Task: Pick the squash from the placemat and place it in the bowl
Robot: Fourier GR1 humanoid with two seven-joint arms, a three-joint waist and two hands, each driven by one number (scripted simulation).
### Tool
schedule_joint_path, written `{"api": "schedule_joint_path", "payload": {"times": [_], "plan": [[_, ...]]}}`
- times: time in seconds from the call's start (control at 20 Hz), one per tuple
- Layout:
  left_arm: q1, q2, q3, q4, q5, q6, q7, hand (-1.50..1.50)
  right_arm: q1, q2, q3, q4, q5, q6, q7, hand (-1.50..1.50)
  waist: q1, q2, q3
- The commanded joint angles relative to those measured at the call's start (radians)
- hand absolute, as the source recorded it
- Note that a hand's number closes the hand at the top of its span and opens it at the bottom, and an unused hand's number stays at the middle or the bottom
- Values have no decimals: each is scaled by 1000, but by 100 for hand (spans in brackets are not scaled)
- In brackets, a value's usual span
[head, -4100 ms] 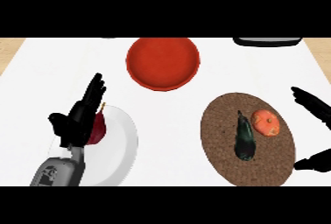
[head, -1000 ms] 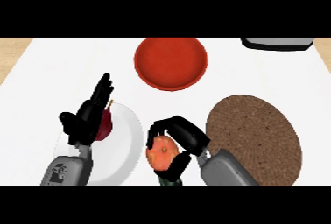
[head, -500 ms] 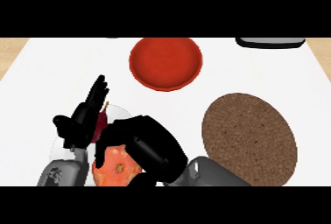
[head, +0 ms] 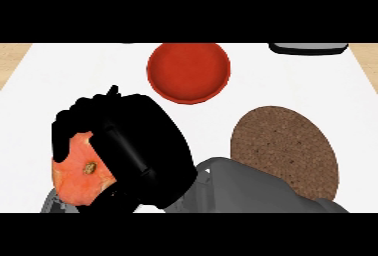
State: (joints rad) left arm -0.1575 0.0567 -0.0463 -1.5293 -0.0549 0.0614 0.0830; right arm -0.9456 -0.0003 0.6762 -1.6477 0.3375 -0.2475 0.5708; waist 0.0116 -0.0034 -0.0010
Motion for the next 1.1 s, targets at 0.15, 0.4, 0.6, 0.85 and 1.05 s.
{"api": "schedule_joint_path", "payload": {"times": [0.15, 0.4, 0.6, 0.85, 1.05], "plan": [[-5, -3, -12, 5, -28, 9, 1, 0, -211, 0, -161, 141, -17, 10, 88, 150, -2, 3, 0], [-16, 20, 21, -17, 15, -26, 23, 0, -298, 0, -246, 382, -79, 35, -29, 150, 8, 7, 0], [-10, -19, -8, 5, -13, 6, 0, 0, -321, -27, -220, 516, 46, 43, -76, 150, 4, 7, 0], [-8, -38, -25, 5, -36, 28, -5, 0, -355, -18, -204, 724, 139, 26, -174, 150, 9, 10, 0], [0, -28, -30, -29, -24, 7, 33, 0, -356, -30, -244, 879, 182, -24, -261, 150, 12, 10, 0]]}}
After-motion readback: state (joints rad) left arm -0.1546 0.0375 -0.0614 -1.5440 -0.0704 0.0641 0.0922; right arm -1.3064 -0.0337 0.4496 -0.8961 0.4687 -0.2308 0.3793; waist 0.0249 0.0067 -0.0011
